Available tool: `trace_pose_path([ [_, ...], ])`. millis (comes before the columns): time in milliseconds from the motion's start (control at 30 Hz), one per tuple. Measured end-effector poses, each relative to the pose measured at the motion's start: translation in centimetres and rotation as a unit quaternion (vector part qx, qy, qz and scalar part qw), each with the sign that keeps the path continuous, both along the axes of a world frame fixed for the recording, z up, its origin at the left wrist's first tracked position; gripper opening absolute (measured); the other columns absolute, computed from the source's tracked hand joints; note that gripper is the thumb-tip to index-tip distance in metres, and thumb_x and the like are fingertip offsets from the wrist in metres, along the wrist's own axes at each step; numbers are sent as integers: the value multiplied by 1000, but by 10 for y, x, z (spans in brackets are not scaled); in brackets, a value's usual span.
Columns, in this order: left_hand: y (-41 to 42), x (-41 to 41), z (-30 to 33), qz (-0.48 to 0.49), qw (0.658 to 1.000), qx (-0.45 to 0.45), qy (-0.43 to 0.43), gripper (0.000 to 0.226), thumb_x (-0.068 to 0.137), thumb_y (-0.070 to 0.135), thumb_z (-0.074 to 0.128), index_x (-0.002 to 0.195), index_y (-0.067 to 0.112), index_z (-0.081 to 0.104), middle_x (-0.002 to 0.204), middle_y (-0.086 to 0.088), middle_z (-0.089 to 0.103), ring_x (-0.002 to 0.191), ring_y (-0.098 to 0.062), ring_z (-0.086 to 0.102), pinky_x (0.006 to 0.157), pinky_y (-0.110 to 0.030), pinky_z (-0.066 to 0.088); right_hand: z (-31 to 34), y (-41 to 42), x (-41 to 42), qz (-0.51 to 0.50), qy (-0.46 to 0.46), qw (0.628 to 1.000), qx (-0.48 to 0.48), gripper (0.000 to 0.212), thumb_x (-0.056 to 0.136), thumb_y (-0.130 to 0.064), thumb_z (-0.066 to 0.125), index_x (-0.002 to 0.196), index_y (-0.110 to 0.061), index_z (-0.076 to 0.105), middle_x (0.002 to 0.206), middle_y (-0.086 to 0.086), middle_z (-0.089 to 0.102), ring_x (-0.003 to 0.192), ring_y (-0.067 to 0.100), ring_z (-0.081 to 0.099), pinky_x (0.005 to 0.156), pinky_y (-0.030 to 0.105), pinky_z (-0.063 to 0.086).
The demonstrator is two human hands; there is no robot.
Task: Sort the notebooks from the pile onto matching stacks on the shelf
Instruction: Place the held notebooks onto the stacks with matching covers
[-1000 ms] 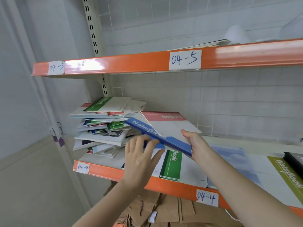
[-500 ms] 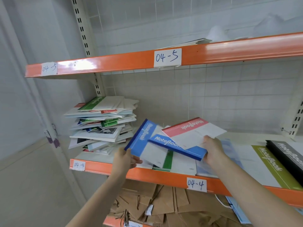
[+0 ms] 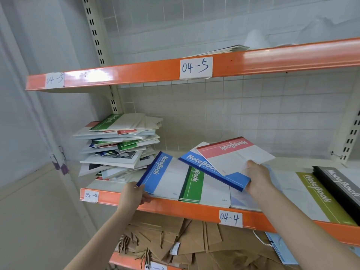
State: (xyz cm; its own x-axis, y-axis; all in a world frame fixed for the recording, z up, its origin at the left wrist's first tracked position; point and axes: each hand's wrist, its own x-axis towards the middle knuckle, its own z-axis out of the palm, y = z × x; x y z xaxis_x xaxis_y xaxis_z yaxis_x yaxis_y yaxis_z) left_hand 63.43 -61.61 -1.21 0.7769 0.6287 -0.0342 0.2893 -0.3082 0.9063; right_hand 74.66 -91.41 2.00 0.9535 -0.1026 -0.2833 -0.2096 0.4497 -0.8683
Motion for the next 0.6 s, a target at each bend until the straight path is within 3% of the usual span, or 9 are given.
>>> trace_pose_path([
  [100,0,7,-3,-9,996,80,40,16,97,7,44,87,0,54,50,-8,60,47,-21,51,57,-28,41,-1,4,1,5,6,1000,-3,25,97,-23,51,121,-15,49,101,8,63,82,24,64,72,38,53],
  [200,6,8,-3,-20,982,169,78,13,97,16,46,94,6,53,60,-8,57,51,-22,52,55,-28,42,0,5,1,10,8,1000,5,27,97,-23,51,123,-15,49,106,10,63,85,26,65,71,38,54],
  [367,18,5,-7,-36,914,365,175,31,98,42,45,114,18,56,100,-5,61,96,-25,58,79,-34,50,-2,5,2,17,14,1000,-4,31,96,-29,53,123,-16,48,114,10,63,99,28,64,78,40,53],
  [467,29,11,-14,-97,889,391,217,41,100,44,35,131,20,48,120,-11,56,116,-30,45,95,-38,41,-1,7,3,15,18,1000,-9,29,95,-30,53,121,-17,47,114,10,63,99,27,64,79,39,53],
  [600,24,13,-10,-110,866,417,251,38,100,37,29,131,18,40,132,-8,48,125,-28,39,99,-42,35,-1,13,2,15,20,1000,-18,28,96,-30,52,120,-17,46,114,10,62,96,26,64,77,38,53],
])
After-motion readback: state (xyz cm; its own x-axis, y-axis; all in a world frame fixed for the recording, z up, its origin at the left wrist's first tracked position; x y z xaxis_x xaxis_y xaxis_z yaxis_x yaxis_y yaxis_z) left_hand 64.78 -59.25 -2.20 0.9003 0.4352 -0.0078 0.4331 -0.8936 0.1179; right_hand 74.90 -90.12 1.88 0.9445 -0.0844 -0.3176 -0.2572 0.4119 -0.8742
